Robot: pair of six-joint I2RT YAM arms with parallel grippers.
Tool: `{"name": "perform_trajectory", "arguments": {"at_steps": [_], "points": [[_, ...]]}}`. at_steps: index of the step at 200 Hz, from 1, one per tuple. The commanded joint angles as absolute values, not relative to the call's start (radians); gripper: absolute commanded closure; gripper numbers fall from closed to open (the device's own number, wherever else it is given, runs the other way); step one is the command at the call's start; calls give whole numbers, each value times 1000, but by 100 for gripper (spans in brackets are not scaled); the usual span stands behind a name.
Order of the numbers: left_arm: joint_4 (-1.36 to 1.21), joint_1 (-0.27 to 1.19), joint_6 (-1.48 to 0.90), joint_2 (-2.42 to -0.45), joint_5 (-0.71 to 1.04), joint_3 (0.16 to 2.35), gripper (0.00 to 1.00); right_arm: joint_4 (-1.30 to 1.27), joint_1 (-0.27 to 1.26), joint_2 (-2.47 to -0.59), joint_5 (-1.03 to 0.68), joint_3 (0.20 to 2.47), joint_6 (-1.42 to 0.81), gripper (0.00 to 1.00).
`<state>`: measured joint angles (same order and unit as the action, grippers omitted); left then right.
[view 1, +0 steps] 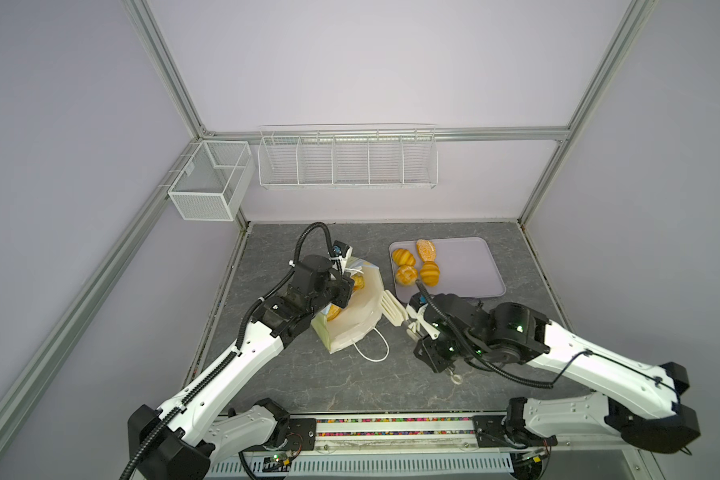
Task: Take the fake bread out of the paper bag
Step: 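Move the tongs back toward the bag opening with the right gripper, then push the tongs into the bag toward the last bun with the right gripper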
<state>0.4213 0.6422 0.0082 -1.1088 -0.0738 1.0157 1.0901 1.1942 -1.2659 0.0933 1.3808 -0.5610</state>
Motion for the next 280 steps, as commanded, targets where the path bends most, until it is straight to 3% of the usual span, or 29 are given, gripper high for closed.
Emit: {"name": "perform_trajectory", "arguments": {"at_steps": [1,77,156,280], "points": [[410,656,-2,-1090,-66,1003,100,1015,1217,-1339,101,1405,-578,72],[362,672,-81,-1034,-24,954,100,830,1137,-1557,-39,1431,-631,69],[334,678,-142,-1044,15,938,100,805,1072,-1765,-161,1525,-643,65],[293,683,-187,-1071,67,940,100,818,1045,-1868,-144,1568,-664,61]]}}
